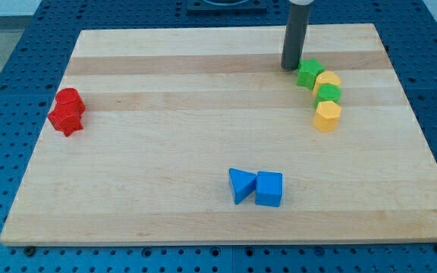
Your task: Move the green star to the right side
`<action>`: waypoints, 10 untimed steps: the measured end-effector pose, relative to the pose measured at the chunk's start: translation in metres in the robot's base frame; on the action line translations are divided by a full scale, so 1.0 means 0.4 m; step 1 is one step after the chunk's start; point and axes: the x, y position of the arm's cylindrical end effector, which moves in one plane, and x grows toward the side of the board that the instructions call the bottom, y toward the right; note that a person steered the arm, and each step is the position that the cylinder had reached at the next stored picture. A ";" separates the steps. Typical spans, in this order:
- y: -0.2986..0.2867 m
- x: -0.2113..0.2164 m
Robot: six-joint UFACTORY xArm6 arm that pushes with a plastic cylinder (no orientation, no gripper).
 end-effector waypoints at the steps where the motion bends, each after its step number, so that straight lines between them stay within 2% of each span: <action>1: -0.001 0.000; 4: -0.217 0.015; 5: -0.215 0.068; 6: -0.132 0.088; 8: -0.021 0.005; 10: 0.112 -0.022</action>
